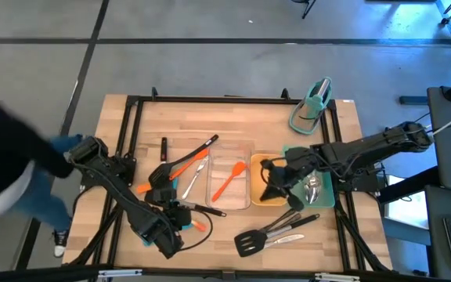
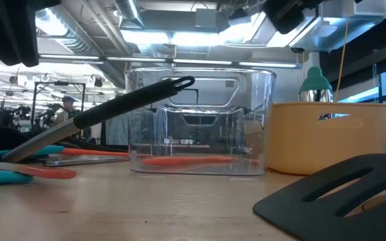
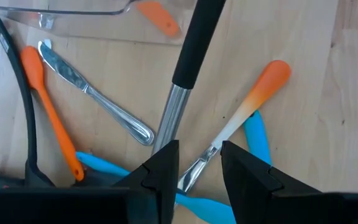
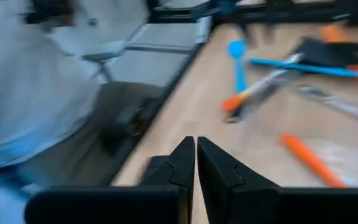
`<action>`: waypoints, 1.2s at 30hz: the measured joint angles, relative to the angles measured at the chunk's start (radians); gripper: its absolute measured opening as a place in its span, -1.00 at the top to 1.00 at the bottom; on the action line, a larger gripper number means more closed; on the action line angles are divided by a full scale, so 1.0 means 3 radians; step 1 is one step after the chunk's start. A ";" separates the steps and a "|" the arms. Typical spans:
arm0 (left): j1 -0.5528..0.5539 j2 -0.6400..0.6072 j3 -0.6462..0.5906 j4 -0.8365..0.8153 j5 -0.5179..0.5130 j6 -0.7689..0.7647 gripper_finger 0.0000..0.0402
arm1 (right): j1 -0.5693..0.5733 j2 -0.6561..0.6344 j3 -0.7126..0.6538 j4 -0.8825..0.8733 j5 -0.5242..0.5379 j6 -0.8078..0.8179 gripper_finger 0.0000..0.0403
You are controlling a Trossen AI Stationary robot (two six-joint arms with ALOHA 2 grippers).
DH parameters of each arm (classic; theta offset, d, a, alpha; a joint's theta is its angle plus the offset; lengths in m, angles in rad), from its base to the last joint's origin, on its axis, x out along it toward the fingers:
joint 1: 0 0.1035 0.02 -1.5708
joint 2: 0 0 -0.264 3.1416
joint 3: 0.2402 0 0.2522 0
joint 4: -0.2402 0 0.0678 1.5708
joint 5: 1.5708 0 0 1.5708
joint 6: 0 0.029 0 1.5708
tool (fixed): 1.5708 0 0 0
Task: Pick & Place Kitchen Items
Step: Put the silver table knife into the yellow bin
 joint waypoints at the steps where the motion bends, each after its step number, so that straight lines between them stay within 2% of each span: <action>1: 0.0006 0.0000 0.0000 0.0007 0.0000 0.0011 0.42 | 0.0055 0.0000 0.0000 0.0000 -0.0059 0.0055 0.90; 5: 0.0022 0.0000 0.0001 0.0231 -0.0003 0.0222 0.42 | 0.0290 0.0001 0.0000 -0.0008 -0.0141 0.0331 0.90; 9: 0.0011 0.0000 0.0004 0.0824 0.0009 0.0766 0.42 | 0.0535 0.0043 0.0000 -0.0021 -0.0137 0.0654 0.87; 13: 0.0009 -0.0001 0.0044 0.0961 0.0011 0.1094 0.42 | 0.0831 0.0146 0.0001 -0.0065 0.0137 0.0874 0.76; 19: 0.0039 -0.0003 0.0139 0.0975 -0.0091 0.1218 0.42 | 0.1172 0.0432 0.0000 -0.0228 0.0574 0.1129 0.44; 25: 0.0031 -0.0003 0.0140 0.1138 -0.0303 0.1336 0.42 | 0.1381 0.0702 0.0000 -0.0473 0.0760 0.1341 0.16; 30: 0.0031 -0.0003 0.0140 0.1148 -0.0380 0.1356 0.42 | 0.1441 0.0913 0.0000 -0.0498 0.0947 0.1568 0.06; 36: 0.0035 -0.0003 0.0140 0.1161 -0.0444 0.1359 0.42 | 0.1441 0.1208 0.0001 -0.0612 0.0949 0.1727 0.04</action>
